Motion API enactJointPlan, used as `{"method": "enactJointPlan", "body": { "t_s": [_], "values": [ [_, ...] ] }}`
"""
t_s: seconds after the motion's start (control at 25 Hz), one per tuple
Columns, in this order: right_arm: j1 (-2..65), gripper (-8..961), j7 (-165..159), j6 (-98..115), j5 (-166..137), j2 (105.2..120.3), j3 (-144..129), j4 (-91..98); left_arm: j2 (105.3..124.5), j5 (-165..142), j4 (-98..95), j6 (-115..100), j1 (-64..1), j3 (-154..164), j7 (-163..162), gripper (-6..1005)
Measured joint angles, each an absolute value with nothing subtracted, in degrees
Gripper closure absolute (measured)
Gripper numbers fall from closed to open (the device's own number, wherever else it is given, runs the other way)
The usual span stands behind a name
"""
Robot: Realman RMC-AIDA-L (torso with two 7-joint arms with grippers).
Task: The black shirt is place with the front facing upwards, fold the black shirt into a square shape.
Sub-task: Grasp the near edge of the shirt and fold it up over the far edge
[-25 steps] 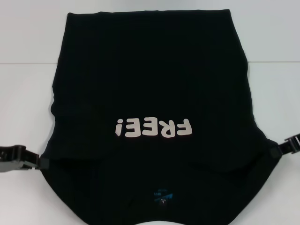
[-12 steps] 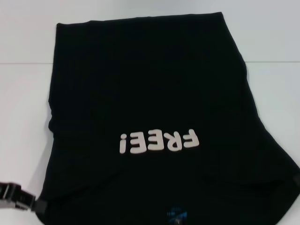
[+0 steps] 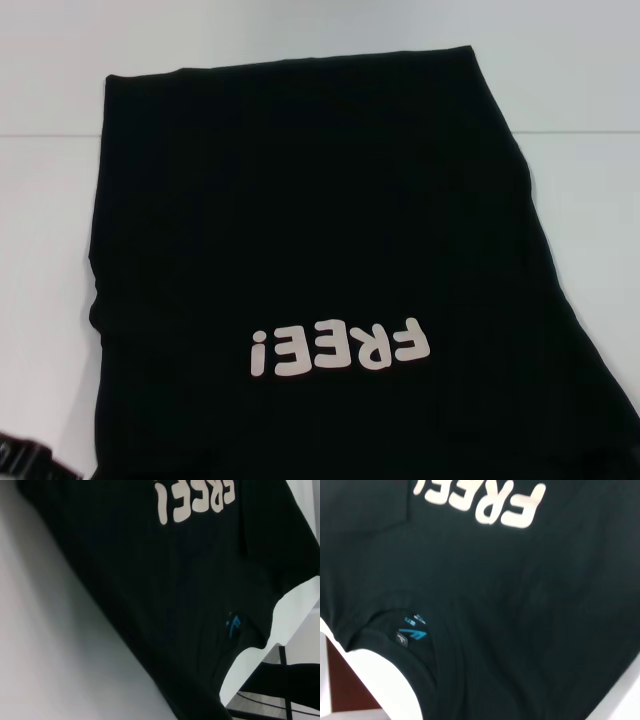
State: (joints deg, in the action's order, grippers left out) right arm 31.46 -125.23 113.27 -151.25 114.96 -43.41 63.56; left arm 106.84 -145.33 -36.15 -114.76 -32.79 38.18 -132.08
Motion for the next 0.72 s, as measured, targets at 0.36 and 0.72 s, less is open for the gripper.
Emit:
{"method": "enactJointPlan", "body": {
  "t_s": [0.36,0.72],
  "values": [
    [36.38,918,-127.35,108.46,-147.09,113.80,-28.40,54.01,106.71,-143.31,-35.51,-108.22,-35.31,21.22,-133.96,963],
    [34.16,917,-125.89,94.88,-124.99,111.60,-19.27,42.24,107.56,-131.03,-30.88,-90.08,-34.01,9.88,-130.88,962]
  ]
}}
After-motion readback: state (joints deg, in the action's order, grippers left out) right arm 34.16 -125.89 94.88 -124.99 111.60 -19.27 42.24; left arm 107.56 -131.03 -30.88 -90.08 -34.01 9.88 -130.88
